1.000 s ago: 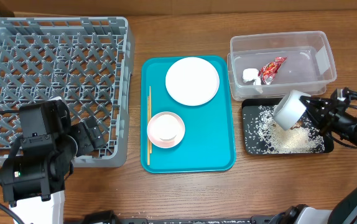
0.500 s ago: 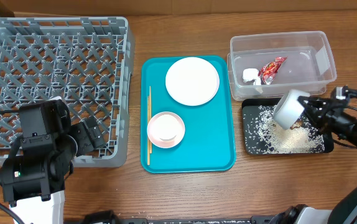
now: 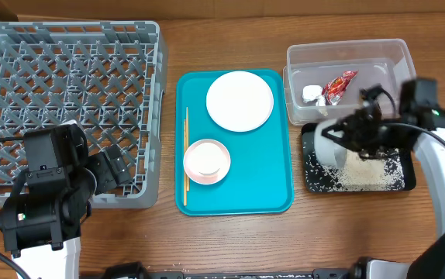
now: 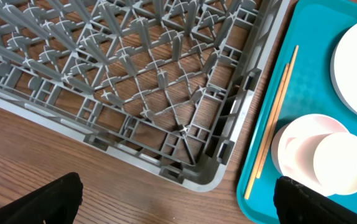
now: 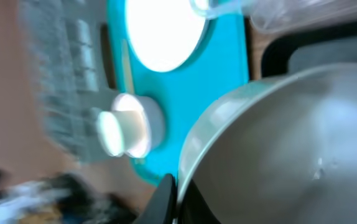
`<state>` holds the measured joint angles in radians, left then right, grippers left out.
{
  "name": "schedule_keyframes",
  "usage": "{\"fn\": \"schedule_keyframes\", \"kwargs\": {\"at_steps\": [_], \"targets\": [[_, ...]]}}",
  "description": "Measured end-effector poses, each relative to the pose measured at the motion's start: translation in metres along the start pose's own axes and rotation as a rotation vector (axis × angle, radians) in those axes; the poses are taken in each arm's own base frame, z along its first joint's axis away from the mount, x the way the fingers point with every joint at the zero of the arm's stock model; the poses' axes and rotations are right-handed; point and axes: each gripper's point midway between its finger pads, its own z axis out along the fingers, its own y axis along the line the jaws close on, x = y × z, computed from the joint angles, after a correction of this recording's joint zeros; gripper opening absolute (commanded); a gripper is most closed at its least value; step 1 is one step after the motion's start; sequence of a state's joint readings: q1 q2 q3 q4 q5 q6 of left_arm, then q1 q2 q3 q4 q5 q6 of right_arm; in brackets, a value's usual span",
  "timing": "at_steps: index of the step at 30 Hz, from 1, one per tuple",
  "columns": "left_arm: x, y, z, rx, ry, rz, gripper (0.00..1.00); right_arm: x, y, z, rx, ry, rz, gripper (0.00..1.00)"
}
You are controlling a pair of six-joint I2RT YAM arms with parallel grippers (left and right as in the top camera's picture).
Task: Sort waste into correct bins and load items into the dishwasher
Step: 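Carry the emptied bowl back and set it on the teal tray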
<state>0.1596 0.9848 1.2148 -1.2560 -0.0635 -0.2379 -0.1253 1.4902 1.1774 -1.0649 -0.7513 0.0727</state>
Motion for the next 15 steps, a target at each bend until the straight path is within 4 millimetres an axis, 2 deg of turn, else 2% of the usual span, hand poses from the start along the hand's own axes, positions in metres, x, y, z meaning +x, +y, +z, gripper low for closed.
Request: {"fn": "schedule_keyframes", "kwargs": {"at_steps": [3,8,11,12,15], "targets": [[-0.001,0.0,0.0,0.001,-0.003,0.0,1.0,0.001,0.013,0.008,0.112,0.013,-0.16,0.04],[-0.001,0.0,0.0,0.001,-0.006,0.0,1.0,0.012,0.041,0.04,0.189,0.046,-0.429,0.04],[-0.001,0.0,0.0,0.001,-0.006,0.0,1.0,0.006,0.067,0.06,0.219,-0.009,-0.605,0.04],[-0.001,0.0,0.0,0.002,-0.005,0.0,1.0,0.006,0.07,0.062,0.222,-0.017,-0.626,0.04],[-0.001,0.0,0.0,0.001,-0.006,0.0,1.0,-0.005,0.099,0.075,0.233,-0.112,-0.77,0.04]]}}
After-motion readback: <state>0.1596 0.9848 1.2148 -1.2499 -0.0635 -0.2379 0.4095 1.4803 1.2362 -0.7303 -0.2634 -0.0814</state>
